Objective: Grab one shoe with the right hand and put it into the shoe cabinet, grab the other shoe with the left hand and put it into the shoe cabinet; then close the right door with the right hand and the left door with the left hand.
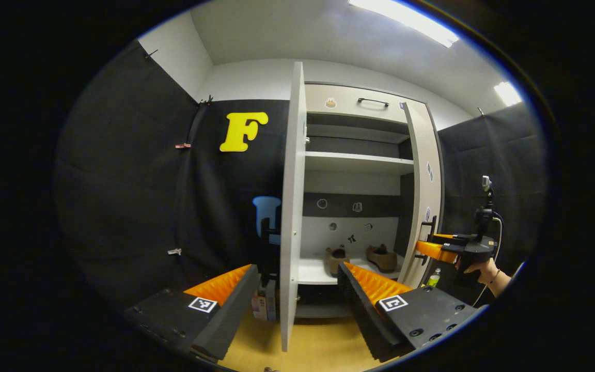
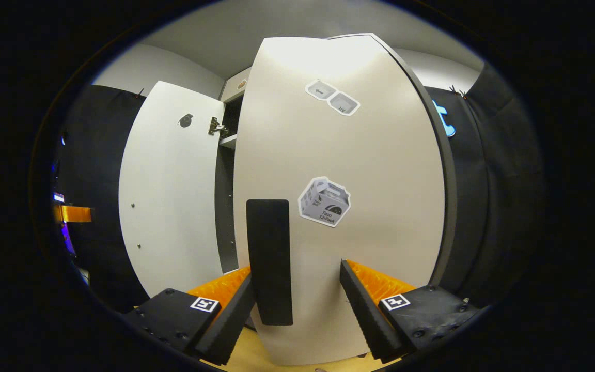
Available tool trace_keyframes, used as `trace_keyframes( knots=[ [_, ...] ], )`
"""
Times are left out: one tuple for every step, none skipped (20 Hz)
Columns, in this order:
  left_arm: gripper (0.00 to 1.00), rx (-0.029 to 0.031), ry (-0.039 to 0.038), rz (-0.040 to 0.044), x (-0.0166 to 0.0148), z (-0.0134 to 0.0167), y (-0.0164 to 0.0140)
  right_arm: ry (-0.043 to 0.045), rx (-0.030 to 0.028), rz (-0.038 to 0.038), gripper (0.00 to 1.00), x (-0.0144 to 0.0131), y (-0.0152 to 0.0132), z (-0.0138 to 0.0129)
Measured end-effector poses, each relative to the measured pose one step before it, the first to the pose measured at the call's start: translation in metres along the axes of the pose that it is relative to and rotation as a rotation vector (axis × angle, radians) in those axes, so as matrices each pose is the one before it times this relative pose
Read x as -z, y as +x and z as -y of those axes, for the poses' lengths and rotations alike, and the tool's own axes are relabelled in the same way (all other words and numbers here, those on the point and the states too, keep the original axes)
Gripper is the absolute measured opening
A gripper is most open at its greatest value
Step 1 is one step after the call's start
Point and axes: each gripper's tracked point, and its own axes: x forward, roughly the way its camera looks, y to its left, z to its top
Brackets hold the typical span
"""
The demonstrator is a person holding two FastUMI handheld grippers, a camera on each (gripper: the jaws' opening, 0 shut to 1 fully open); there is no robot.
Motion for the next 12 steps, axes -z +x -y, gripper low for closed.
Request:
trace_keyframes(
  knots=[
    [0.97, -0.01615, -0.00010, 0.00207, 0.00017, -0.01114, -0.00135, -0.00244, 0.02156, 0.00453, 0.98, 0.00024, 0.00655, 0.00103],
    [0.97, -0.00952, -0.00153, 0.00607, 0.00223, -0.00830, 0.00327, -0.01875, 0.02030, 0.00785, 0.98, -0.00053, 0.00383, -0.00005],
    [0.97, -0.00602, -0.00227, 0.00874, 0.00018, -0.00989, 0.00356, -0.01684, 0.01640, 0.00904, 0.98, 0.00010, 0.00102, 0.00060],
    [0.97, 0.00064, 0.00062, 0.00593, 0.00190, -0.00936, 0.00646, -0.00777, 0.01490, 0.00384, 0.98, 0.00036, 0.00225, 0.00010],
    [0.97, 0.00756, -0.00080, 0.00104, 0.00415, -0.00810, 0.00787, -0.00163, 0.01555, 0.00168, 0.98, 0.00055, 0.00319, 0.00063],
    [0.97, 0.01912, -0.00617, 0.00003, 0.00558, -0.00513, 0.00854, -0.00372, 0.01740, 0.00478, 0.98, -0.00031, 0.00470, 0.00019],
    [0.97, 0.01937, -0.01203, -0.00401, 0.00608, -0.00422, 0.00856, -0.00697, 0.01920, 0.00388, 0.98, 0.00051, 0.00427, -0.00012],
    [0.97, 0.02016, -0.01282, -0.00868, 0.00577, -0.00383, 0.00876, -0.01172, 0.02029, 0.00294, 0.98, 0.00055, 0.00427, -0.00015],
    [0.97, 0.01062, -0.01136, -0.00545, 0.00437, -0.00438, 0.00775, -0.01244, 0.02265, 0.00340, 0.98, 0.00074, 0.00456, 0.00008],
    [0.97, 0.00853, -0.00891, -0.00536, 0.00240, -0.00556, 0.00914, -0.01349, 0.02323, 0.00696, 0.98, 0.00100, 0.00420, -0.00020],
    [0.97, 0.01186, -0.00080, 0.00036, 0.00053, -0.00219, 0.00641, -0.01273, 0.02084, 0.00214, 0.98, 0.00221, 0.00307, -0.00064],
    [0.96, 0.00901, 0.00068, 0.00062, 0.00055, -0.00218, 0.00656, -0.01108, 0.01527, -0.00154, 0.98, 0.00024, 0.00013, 0.00008]
  ],
)
